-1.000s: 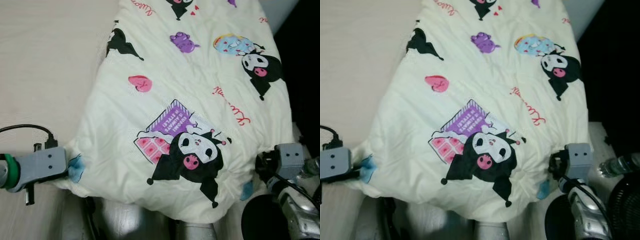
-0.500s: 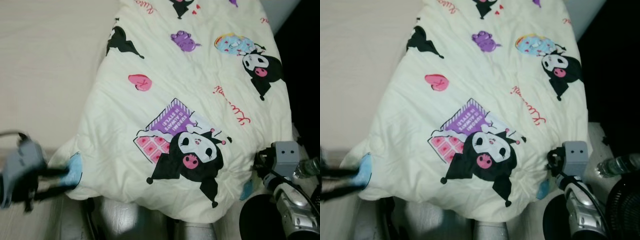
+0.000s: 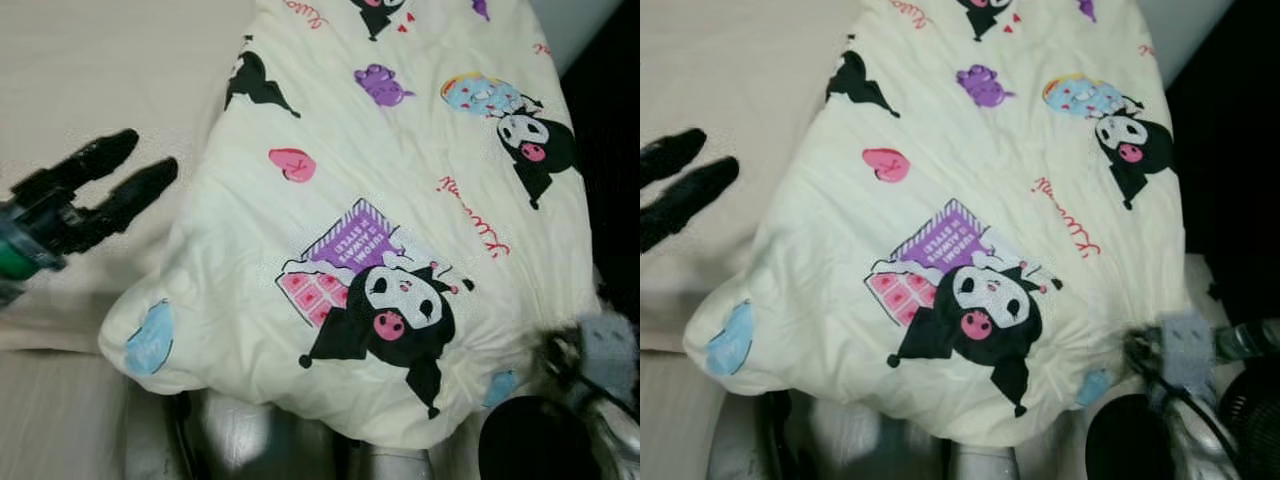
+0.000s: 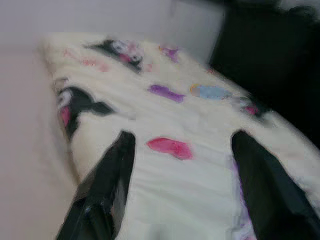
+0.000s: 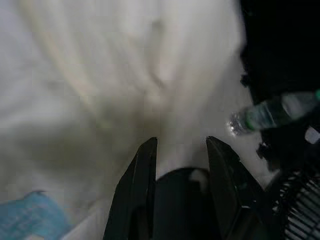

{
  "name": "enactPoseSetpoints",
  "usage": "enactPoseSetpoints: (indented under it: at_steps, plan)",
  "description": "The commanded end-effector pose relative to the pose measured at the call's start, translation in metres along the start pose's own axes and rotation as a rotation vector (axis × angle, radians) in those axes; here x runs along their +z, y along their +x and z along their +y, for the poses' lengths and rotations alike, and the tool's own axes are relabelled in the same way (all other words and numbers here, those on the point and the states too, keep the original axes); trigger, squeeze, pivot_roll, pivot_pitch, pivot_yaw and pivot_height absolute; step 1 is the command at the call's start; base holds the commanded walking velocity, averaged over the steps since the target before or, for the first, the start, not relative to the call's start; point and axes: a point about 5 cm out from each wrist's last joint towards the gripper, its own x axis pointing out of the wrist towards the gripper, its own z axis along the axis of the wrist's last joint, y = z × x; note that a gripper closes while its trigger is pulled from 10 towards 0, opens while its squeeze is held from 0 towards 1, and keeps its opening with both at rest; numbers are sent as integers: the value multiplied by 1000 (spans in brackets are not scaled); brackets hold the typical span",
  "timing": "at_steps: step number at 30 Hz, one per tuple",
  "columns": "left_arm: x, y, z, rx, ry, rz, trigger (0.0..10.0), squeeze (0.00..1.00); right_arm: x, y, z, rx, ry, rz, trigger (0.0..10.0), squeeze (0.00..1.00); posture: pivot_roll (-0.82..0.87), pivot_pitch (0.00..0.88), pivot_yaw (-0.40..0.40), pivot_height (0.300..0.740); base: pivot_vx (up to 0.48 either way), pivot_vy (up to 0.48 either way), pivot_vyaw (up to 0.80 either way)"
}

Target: Clean up the room

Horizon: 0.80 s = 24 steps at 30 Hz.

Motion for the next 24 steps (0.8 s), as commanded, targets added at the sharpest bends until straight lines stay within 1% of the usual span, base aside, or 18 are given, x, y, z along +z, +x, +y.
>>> enactPoseSetpoints:
  at_steps: [1,2,3,4,5,6,7,8,9,10,11,13,17,19,22,23,24]
  plan:
    - [-19,21,-6,115,87,57,10000,0,28,3,10,38,89,-158,10000,0,-169,170,-31,505,0,0,0]
    - [-19,21,-6,115,87,57,10000,0,28,3,10,38,89,-158,10000,0,-169,170,-31,505,0,0,0]
    - [-28,40,-12,186,143,49,10000,0,61,4,32,124,148,-318,10000,0,-171,159,-33,505,0,0,0]
    - [-31,54,-16,241,179,40,10000,0,90,4,53,183,183,-449,10000,0,-171,147,-30,505,0,0,0]
    - [-33,61,-19,272,195,33,10000,0,107,1,66,215,201,-521,10000,0,-172,142,-29,505,0,0,0]
    - [-33,61,-19,272,195,33,10000,0,107,1,66,215,201,-521,10000,0,-172,142,-29,505,0,0,0]
    - [-33,67,-21,305,203,18,10000,0,128,-1,81,245,252,-596,10000,0,-169,132,-28,505,0,0,0]
    - [-33,67,-21,305,203,18,10000,0,128,-1,81,245,252,-596,10000,0,-169,132,-28,505,0,0,0]
    - [-34,71,-23,326,228,9,10000,0,148,-5,94,276,287,-661,10000,0,-163,124,-32,505,0,0,0]
    - [-35,73,-24,343,239,5,10000,0,163,-9,103,303,307,-709,10000,0,-164,119,-32,505,0,0,0]
    - [-36,74,-25,359,246,4,10000,0,172,-11,108,319,316,-737,10000,0,-165,118,-31,505,0,0,0]
    - [-39,73,-25,380,235,16,10000,0,180,-13,109,317,322,-765,10000,0,-162,114,-31,505,0,0,0]
    - [-46,74,-27,403,230,44,10000,0,183,-11,103,273,343,-766,10000,0,-160,117,-32,525,0,0,0]
    - [-54,77,-32,404,220,64,10000,0,181,-11,101,265,344,-758,10000,0,-159,116,-28,535,0,0,0]
    - [-66,82,-46,379,194,96,10000,0,177,-14,100,254,346,-741,10000,0,-163,118,-22,555,0,0,0]
    - [-66,82,-46,379,194,96,10000,0,177,-14,100,254,346,-741,10000,0,-163,118,-22,555,0,0,0]
    - [-69,84,-50,372,187,100,10000,0,176,-14,100,251,347,-734,10000,0,-165,118,-19,560,0,0,0]
